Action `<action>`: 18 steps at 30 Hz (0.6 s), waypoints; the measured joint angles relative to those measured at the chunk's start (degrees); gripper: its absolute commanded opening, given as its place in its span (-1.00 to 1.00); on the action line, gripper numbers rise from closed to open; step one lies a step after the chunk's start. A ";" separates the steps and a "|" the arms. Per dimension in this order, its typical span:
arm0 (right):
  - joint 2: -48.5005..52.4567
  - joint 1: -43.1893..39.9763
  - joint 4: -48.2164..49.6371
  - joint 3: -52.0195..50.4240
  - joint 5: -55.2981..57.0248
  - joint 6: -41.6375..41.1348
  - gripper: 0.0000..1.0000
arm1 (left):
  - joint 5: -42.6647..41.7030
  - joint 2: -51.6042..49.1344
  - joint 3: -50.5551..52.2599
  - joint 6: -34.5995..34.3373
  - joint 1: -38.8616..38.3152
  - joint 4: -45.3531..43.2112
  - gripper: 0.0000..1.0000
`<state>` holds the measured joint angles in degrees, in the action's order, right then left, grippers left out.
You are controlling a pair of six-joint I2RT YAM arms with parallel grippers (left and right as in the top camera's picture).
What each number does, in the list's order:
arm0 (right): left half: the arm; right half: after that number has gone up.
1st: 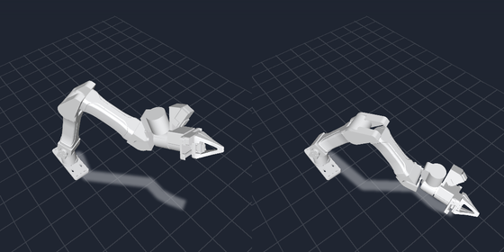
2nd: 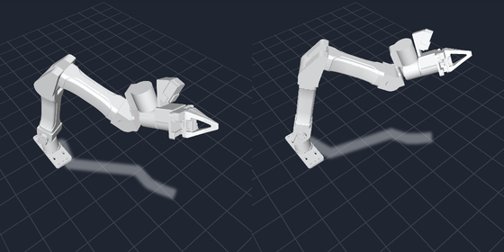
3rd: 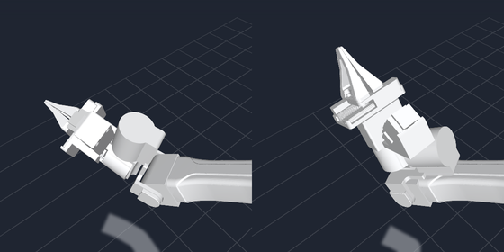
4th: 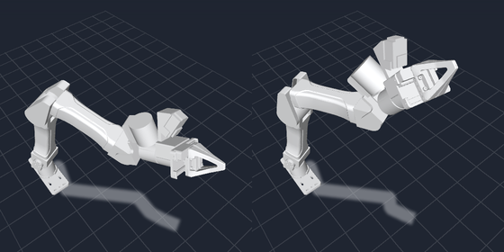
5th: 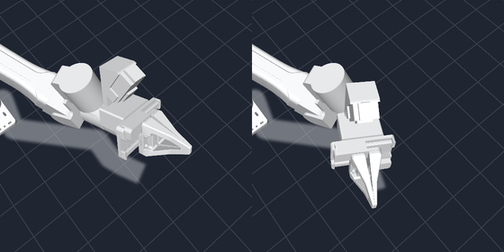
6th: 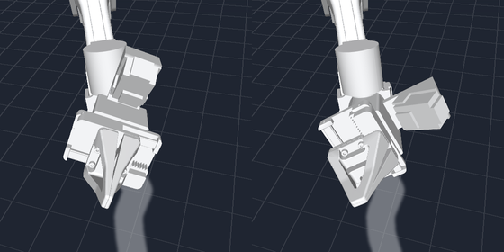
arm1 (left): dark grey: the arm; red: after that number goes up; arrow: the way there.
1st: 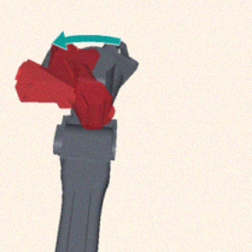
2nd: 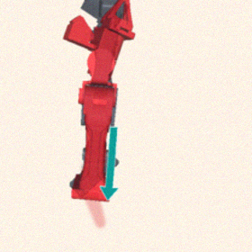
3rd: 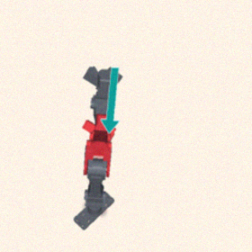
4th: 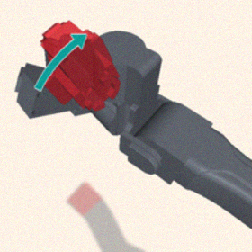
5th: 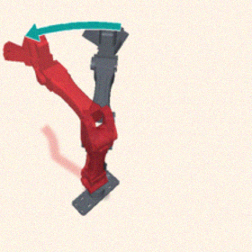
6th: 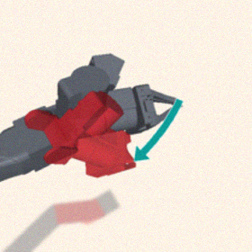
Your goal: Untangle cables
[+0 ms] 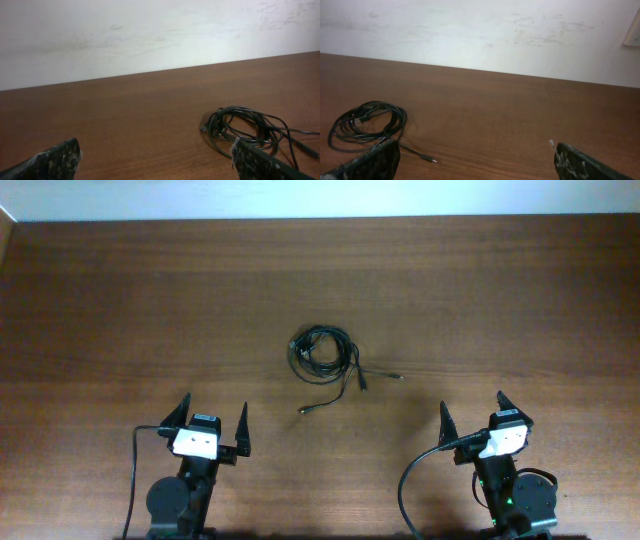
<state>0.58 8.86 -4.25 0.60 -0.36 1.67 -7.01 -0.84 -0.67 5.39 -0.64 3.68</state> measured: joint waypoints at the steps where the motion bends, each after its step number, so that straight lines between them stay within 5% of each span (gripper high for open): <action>1: 0.00 0.00 0.00 0.00 0.00 0.02 0.97 | 0.00 0.00 0.00 0.00 0.00 0.00 0.98; 18: 0.00 0.00 0.00 0.00 0.00 0.04 0.97 | 0.02 0.00 0.00 0.00 0.35 0.00 0.98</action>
